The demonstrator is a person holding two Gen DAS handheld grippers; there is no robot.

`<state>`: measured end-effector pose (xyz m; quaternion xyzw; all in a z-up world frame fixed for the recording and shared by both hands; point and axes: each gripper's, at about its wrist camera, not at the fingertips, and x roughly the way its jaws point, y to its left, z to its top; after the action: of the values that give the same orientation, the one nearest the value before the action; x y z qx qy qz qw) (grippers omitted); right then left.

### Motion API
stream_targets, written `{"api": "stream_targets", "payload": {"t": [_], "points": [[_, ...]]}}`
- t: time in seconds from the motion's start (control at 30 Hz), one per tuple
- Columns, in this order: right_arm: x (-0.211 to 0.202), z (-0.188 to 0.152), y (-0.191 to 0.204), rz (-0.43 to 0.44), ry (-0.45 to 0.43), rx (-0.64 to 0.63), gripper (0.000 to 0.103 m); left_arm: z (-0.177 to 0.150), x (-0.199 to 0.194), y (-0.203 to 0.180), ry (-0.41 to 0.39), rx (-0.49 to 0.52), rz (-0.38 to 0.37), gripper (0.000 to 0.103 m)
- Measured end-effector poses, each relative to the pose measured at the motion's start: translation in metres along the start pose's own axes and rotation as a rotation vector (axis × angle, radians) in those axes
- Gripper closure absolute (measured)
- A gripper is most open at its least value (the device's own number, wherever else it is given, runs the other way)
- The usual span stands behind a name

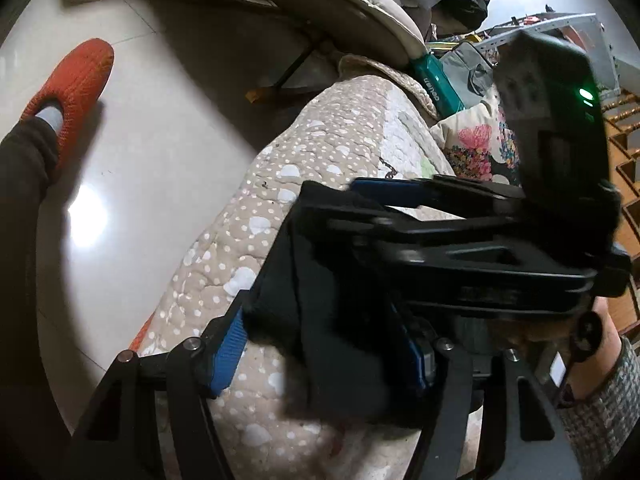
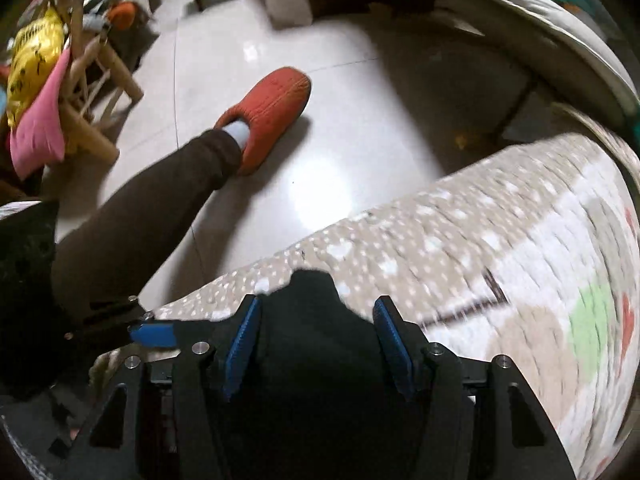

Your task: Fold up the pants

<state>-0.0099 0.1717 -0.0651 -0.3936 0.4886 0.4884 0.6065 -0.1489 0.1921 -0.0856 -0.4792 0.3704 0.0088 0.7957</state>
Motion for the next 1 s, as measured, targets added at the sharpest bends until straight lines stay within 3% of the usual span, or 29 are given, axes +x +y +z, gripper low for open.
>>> {"api": "stream_targets", "payload": {"t": [0.1,0.2,0.23,0.27,0.3,0.37,0.67,0.83,1.0], "points": [[0.011,0.009,0.013,-0.003,0.013,-0.03,0.038,-0.002,0.0,-0.003,-0.005,0.019,0.016,0.038],[0.012,0.006,0.025,-0.001,0.028,-0.058,0.06,-0.004,0.002,-0.01,-0.009,0.052,0.059,0.039],[0.01,0.004,0.025,-0.003,0.027,-0.056,0.072,-0.003,0.004,-0.012,-0.009,0.061,0.078,0.046],[0.005,0.001,0.022,0.0,0.018,-0.04,0.075,-0.003,0.004,-0.016,-0.005,0.084,0.106,0.054],[0.0,-0.002,0.021,0.003,0.007,-0.027,0.077,-0.003,0.004,-0.018,-0.002,0.099,0.106,0.06],[-0.015,-0.007,0.018,0.013,-0.032,0.006,0.078,-0.001,-0.001,-0.027,0.003,0.126,0.095,0.081],[-0.082,-0.03,0.017,0.005,-0.216,0.101,0.078,0.001,-0.03,-0.083,-0.039,0.211,0.09,0.082],[-0.132,-0.067,-0.004,0.01,-0.343,0.198,0.078,-0.005,-0.033,-0.136,-0.04,0.305,0.077,0.082],[-0.165,-0.118,-0.037,0.011,-0.418,0.307,0.078,-0.023,-0.012,-0.191,0.007,0.403,0.068,0.082]]}}
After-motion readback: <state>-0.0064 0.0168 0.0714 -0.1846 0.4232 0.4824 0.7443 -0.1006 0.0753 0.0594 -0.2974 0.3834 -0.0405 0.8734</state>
